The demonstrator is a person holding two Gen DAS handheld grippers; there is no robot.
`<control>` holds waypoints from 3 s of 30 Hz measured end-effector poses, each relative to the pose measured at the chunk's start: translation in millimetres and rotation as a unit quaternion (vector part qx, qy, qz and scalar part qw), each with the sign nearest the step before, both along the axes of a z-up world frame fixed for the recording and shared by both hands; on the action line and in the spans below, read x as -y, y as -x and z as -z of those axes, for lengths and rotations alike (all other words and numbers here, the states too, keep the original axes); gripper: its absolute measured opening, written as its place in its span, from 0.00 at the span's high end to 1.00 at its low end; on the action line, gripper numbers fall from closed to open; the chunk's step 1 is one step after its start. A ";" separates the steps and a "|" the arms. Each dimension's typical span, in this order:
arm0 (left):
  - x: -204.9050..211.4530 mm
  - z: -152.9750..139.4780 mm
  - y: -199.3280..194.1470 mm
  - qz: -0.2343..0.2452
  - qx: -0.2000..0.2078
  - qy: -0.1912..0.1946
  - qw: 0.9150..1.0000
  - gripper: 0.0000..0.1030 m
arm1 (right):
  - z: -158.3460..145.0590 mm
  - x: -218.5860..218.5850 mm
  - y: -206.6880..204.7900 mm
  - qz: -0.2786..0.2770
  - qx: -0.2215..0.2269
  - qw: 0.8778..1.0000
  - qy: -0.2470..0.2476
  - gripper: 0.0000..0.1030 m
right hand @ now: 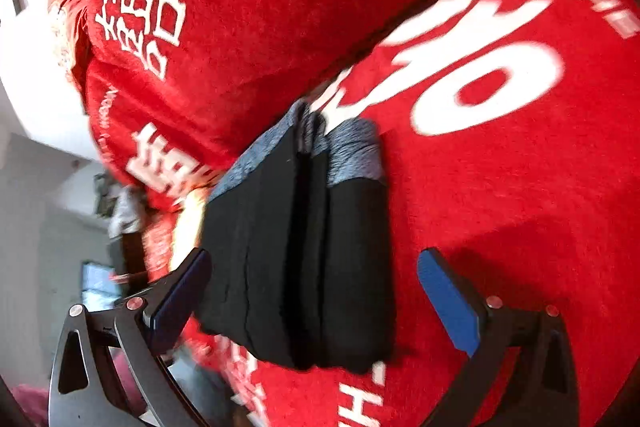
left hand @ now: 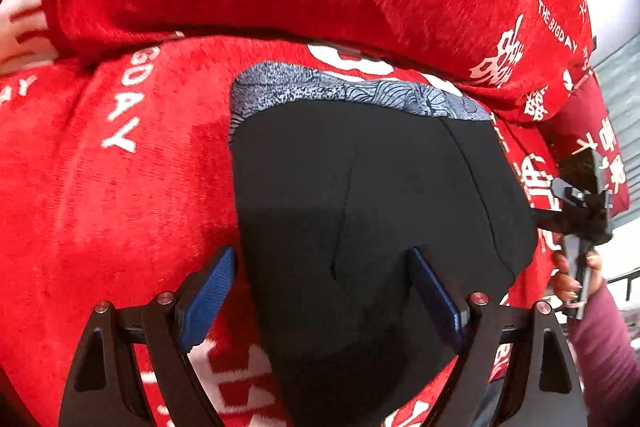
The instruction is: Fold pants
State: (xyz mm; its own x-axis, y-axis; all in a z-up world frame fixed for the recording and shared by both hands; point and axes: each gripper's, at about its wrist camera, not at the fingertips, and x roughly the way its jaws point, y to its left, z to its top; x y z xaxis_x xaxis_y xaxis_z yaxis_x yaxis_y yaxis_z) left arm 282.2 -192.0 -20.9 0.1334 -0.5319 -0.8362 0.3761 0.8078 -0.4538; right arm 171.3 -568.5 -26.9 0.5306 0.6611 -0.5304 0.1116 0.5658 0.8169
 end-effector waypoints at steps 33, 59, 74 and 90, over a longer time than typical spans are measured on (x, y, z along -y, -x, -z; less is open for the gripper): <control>-12.2 -40.3 27.9 0.007 0.026 0.070 0.997 0.47 | -37.4 -53.6 -11.1 -0.051 -0.008 0.998 -0.032 0.61; -174.7 -31.3 90.6 -0.167 0.112 -0.107 0.974 0.29 | -33.0 -174.0 32.3 -0.016 -0.072 0.986 0.150 0.37; -131.5 -21.2 136.2 -0.127 0.149 -0.169 0.966 0.20 | -64.3 -260.9 72.1 -0.021 0.002 0.968 0.251 0.71; -131.6 -39.8 186.3 -0.150 0.155 -0.170 0.962 0.00 | -92.0 -268.1 135.6 0.027 -0.003 0.957 0.290 0.31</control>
State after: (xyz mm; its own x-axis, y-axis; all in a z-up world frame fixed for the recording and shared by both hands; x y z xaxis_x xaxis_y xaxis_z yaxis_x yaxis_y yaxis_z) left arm 95.8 -60.4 18.9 0.5090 -0.1334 -0.8504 0.1783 0.9828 -0.0475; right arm 35.6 -300.3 65.1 0.5517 0.2260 -0.8029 0.1572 0.9172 0.3662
